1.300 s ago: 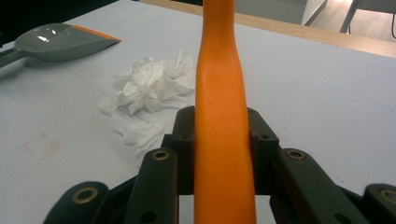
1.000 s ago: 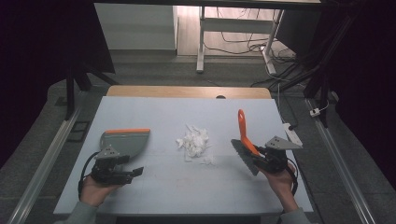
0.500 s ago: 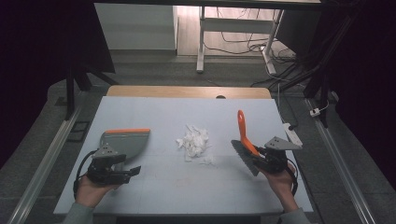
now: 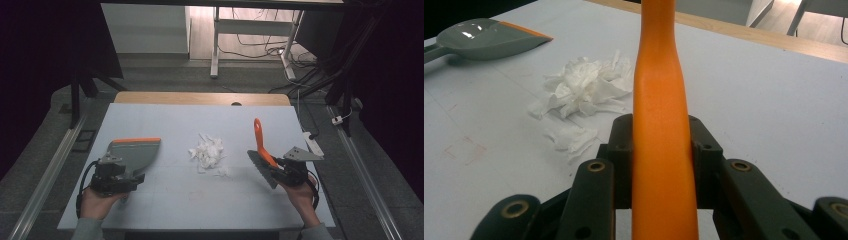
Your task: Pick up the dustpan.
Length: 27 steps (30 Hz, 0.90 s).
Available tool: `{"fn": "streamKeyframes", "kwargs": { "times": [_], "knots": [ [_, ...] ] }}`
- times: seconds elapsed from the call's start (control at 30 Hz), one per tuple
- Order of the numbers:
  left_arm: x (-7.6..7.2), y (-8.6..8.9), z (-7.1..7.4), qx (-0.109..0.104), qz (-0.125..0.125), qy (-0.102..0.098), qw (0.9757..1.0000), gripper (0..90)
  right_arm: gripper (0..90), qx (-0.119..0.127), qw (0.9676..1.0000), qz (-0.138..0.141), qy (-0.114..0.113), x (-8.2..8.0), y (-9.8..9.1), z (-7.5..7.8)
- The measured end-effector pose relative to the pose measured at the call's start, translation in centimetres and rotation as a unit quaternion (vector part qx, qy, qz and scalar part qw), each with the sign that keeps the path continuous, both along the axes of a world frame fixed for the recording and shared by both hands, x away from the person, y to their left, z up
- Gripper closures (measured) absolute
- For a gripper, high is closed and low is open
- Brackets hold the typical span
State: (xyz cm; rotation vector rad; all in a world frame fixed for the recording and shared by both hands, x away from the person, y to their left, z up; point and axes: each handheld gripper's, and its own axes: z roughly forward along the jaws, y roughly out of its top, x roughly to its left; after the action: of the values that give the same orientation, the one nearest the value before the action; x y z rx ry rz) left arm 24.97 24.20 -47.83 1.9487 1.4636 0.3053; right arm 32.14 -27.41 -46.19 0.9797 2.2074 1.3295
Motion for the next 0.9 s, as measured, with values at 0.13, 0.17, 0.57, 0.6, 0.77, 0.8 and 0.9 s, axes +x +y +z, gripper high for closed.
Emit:
{"fn": "streamKeyframes", "kwargs": {
  "times": [0.13,0.17,0.57,0.6,0.77,0.8,0.9],
  "knots": [
    [0.3,0.6,-0.6,0.008,0.014,0.013,0.9998,17.6,69.4,-0.004,1.0000,-0.003,0.000,0.0,0.0,-0.1],
    [0.5,0.8,-0.8,0.009,0.020,0.018,0.9996,16.5,69.4,-0.005,1.0000,-0.004,-0.001,0.1,0.1,-0.1],
    [1.7,2.1,-2.2,-0.029,0.057,0.073,0.9953,12.2,69.4,-0.015,0.9999,-0.004,0.002,0.1,0.2,-0.3],
    [1.8,2.1,-2.4,-0.034,0.059,0.078,0.9946,12.2,69.4,-0.016,0.9999,-0.005,0.002,0.2,0.2,-0.3],
    [2.2,2.1,-3.4,-0.036,0.066,0.095,0.9927,13.7,69.4,-0.017,0.9998,-0.004,0.004,0.2,0.3,-0.3],
    [2.4,2.0,-3.8,-0.032,0.067,0.099,0.9924,14.9,69.4,-0.017,0.9998,-0.004,0.004,0.2,0.3,-0.3],
    [2.6,1.7,-4.2,-0.029,0.067,0.101,0.9922,17.8,69.4,-0.019,0.9998,-0.005,0.004,0.2,0.2,-0.4]
  ]
}}
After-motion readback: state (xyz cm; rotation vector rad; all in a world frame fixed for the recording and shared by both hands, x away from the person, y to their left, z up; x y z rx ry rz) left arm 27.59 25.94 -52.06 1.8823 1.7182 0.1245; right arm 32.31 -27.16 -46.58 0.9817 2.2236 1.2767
